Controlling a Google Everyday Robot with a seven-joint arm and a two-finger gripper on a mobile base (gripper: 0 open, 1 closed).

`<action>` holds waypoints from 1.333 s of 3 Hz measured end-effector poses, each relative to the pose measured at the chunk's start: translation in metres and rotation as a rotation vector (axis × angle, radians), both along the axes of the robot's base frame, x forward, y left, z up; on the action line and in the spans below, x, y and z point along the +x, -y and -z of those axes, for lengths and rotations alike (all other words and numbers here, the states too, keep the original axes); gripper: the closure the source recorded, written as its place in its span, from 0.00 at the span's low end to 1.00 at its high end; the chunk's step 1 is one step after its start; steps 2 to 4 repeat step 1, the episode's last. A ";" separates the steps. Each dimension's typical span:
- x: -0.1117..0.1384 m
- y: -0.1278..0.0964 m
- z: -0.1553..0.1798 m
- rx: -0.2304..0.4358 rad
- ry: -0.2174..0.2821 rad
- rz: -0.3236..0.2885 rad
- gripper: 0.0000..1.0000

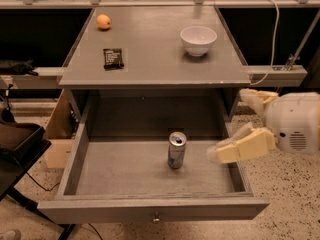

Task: Place redbull can into top drawer

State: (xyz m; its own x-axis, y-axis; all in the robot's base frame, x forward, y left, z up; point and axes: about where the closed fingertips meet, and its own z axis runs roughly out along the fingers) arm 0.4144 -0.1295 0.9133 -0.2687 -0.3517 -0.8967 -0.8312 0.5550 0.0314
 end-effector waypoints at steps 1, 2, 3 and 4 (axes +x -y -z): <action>0.006 -0.019 -0.034 -0.141 -0.058 0.061 0.00; 0.006 -0.019 -0.034 -0.141 -0.058 0.061 0.00; 0.006 -0.019 -0.034 -0.141 -0.058 0.061 0.00; 0.006 -0.019 -0.034 -0.141 -0.058 0.061 0.00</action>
Offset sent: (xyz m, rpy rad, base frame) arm 0.0000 0.0000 0.0000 0.0000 0.0000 0.0000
